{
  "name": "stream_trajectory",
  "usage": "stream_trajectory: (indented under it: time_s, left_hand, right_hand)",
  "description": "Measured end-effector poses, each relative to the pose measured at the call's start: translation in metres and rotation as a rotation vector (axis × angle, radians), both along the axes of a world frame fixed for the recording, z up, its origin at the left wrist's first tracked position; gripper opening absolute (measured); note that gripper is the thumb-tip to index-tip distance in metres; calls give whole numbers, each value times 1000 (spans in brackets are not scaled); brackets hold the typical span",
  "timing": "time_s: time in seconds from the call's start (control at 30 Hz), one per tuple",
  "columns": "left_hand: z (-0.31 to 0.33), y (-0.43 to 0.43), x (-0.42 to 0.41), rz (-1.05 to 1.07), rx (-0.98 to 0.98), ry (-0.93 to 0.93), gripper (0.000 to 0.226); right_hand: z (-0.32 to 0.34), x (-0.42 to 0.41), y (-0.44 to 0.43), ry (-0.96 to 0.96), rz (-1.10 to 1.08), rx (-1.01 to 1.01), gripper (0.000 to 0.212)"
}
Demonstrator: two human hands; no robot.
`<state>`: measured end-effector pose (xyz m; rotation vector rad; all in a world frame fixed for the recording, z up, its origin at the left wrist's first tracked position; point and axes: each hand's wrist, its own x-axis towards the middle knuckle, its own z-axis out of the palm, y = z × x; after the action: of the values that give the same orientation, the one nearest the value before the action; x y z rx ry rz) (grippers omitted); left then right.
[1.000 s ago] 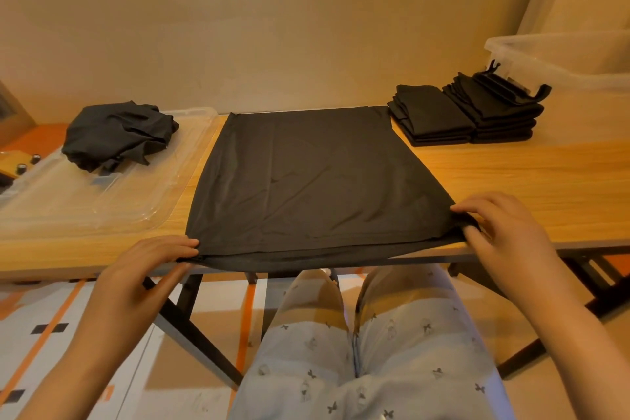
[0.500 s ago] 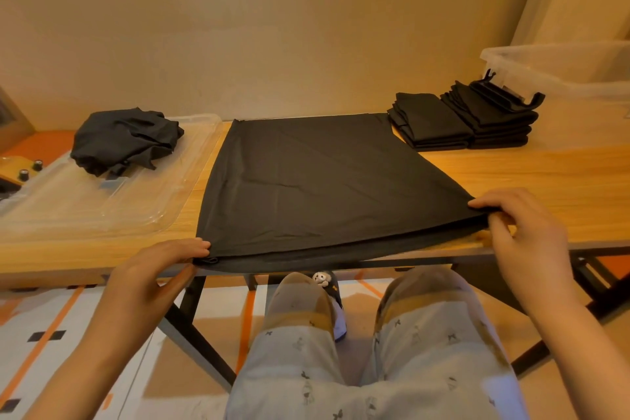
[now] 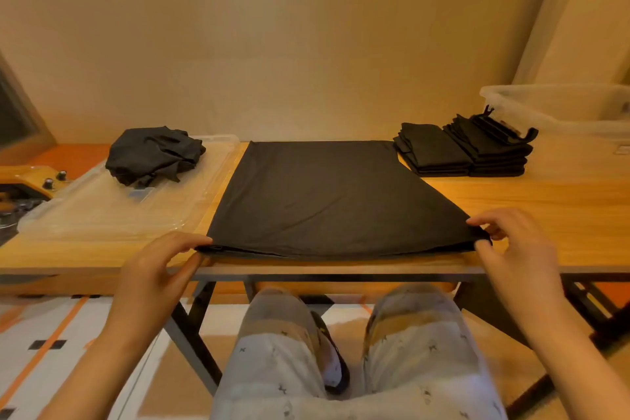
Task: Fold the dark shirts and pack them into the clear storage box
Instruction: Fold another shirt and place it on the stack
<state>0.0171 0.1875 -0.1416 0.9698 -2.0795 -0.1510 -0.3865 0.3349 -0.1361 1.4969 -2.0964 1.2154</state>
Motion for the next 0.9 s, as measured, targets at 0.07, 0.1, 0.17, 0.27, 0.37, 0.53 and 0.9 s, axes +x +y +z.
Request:
stream_trajectory:
  time_s: [0.07,0.1,0.17,0.27,0.37,0.53,0.9]
  left_hand:
    - [-3,0,2,-18,-10,0,36]
    - [-7,0,4,-43,-6,-11,34]
    - [-16,-1,7,-76,3,-59,38]
    - [-22,-2,8,-88,0,-134,46]
    - [-19,-4,8,-82,24,-131,37]
    - [-13,-7,7,-102,98,-117,43]
    - [-20,7,-20,52,-2,-178,42]
  right_hand:
    - [-4,-8,2,153,-8,38,37]
    - [-10,-11,2,209,21,71,40]
    - [-27,-13,5,243,116,148,47]
    - [-43,-15,15,158,211,217,46]
    - [-47,-18,22,214,229,250,46]
    - [-47,-21,27,148,190,192,66]
    - [-45,-16,26,62,213,112,58]
